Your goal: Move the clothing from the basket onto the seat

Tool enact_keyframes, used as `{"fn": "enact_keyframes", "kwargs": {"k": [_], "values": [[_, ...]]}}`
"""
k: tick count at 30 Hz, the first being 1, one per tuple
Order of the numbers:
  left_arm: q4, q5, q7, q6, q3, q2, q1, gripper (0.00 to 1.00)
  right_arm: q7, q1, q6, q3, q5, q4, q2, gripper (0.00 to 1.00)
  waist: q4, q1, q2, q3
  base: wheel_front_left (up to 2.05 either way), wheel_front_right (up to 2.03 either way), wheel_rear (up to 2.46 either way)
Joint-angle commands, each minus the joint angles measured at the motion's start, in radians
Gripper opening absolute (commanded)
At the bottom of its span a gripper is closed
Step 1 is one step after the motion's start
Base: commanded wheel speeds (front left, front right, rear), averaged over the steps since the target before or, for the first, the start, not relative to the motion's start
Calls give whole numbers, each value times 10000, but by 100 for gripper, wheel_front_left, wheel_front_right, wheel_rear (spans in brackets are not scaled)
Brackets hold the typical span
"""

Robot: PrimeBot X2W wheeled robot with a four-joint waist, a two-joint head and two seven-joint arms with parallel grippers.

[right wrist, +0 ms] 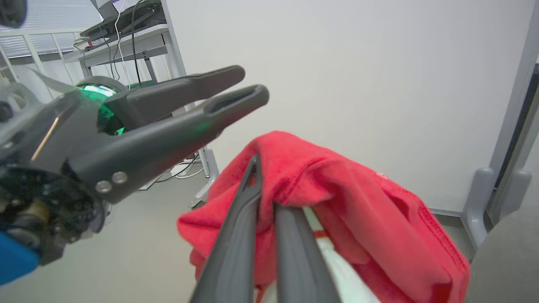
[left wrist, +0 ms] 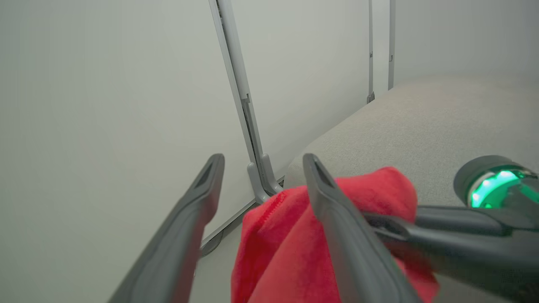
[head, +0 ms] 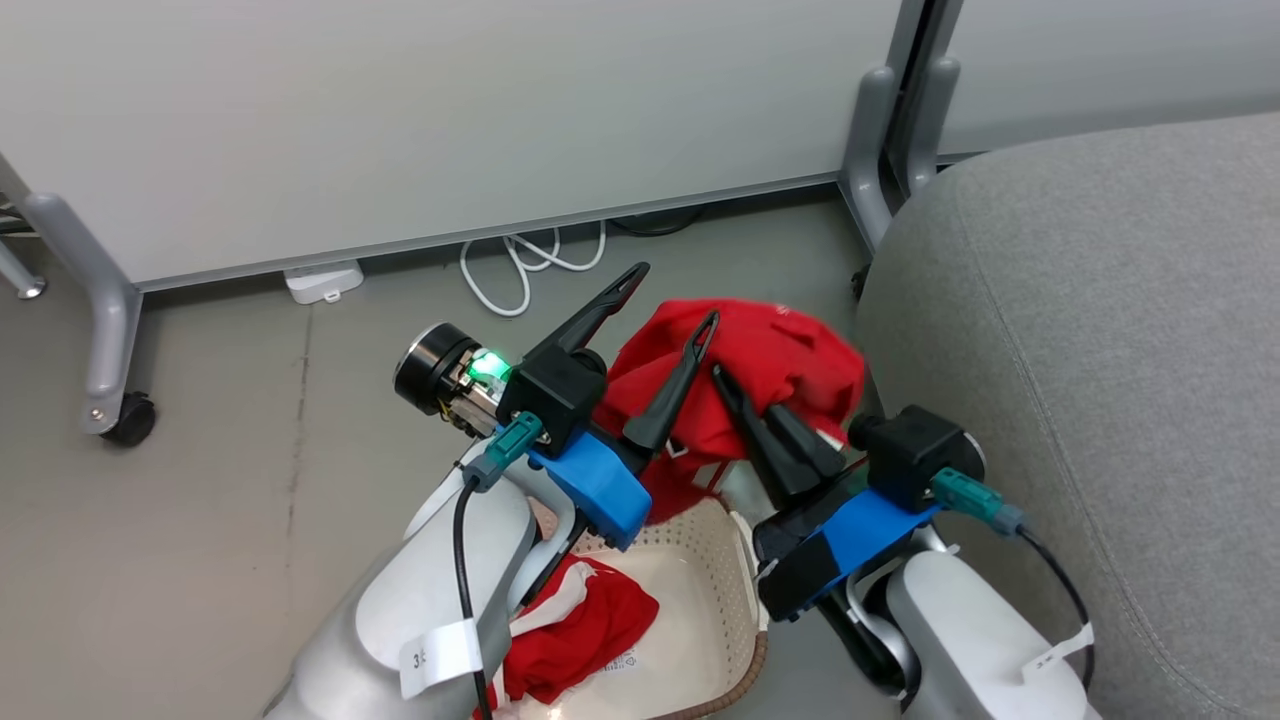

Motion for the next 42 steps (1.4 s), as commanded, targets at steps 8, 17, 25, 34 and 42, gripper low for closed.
{"fn": "enact_keyframes", "kwargs": {"k": [8,17,25,34,42], "values": [[-369,285,-27,44,244,54,224,100,-36,222,1,-1259,-666,-581,0,0,-890,0,0,570,0,0,0],[-630,653,-27,31,215,72,151,100,-36,332,1,-2451,-1110,-1415,0,0,-2147,0,0,1166,0,0,0],[-633,788,-27,3,27,65,119,100,-38,801,1,-3383,-1359,-2139,-39,0,-3149,0,0,1399,0,0,0],[-464,731,-27,-12,-401,6,275,100,-38,1635,1,-4312,-1304,-2799,-19,0,-3862,0,0,1467,0,0,0],[-380,576,-27,-14,-728,35,162,100,-38,1971,1,-4403,-1330,-3031,3,0,-3960,0,0,1482,0,0,0]]}}
